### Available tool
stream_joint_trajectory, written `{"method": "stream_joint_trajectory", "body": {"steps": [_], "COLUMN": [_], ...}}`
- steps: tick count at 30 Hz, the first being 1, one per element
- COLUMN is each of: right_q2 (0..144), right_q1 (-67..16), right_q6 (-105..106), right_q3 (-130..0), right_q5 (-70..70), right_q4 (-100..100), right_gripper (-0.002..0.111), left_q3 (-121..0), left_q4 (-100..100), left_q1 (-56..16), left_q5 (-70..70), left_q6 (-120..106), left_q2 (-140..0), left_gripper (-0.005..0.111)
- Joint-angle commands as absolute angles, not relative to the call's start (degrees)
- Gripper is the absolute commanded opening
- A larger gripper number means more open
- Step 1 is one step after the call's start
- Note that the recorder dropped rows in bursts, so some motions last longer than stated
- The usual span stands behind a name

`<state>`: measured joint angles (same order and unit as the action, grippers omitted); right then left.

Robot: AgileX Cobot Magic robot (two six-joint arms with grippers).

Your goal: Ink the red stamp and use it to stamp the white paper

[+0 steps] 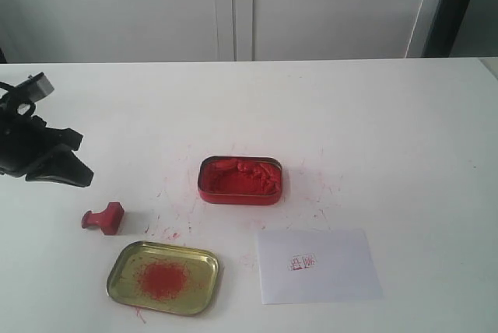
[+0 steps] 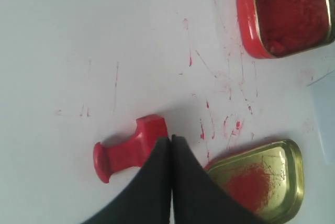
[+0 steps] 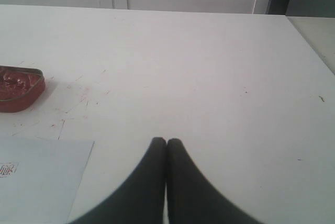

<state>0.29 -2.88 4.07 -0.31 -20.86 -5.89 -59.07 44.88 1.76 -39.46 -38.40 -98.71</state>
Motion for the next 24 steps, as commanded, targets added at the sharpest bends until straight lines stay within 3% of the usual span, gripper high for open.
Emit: {"method": "stream_joint_trajectory", "body": {"steps": [1,6,12,24], "right_q2": [0.00,0.00,0.00,0.00], "right_q1": [-2.94,-2.94,-2.94,-2.94], "right_q6": [4.22,4.22,4.22,4.22], "right_q3": [0.00,0.00,0.00,0.00], "right_q5": [-20.07,-20.07,-20.07,-20.07], "right_q4": [-5.80,-5.80,-5.80,-5.80], "right_gripper": [0.000,0.000,0.000,0.000], "left_q3": [-58.79,-58.79,-58.79,-57.40], "left_q4": [36.53,15.64,-5.62,0.82], "left_q1": [-4.37,-11.56,-13.03,-13.03], "left_q5": [-37.43,-34.30,-36.11,-41.05], "left_q6": [-31.42,-13.71,6.01,10.08], "left_q2": [-92.92,-88.38,-87.35,-87.35], "left_gripper": [0.000,0.000,0.000,0.000]}}
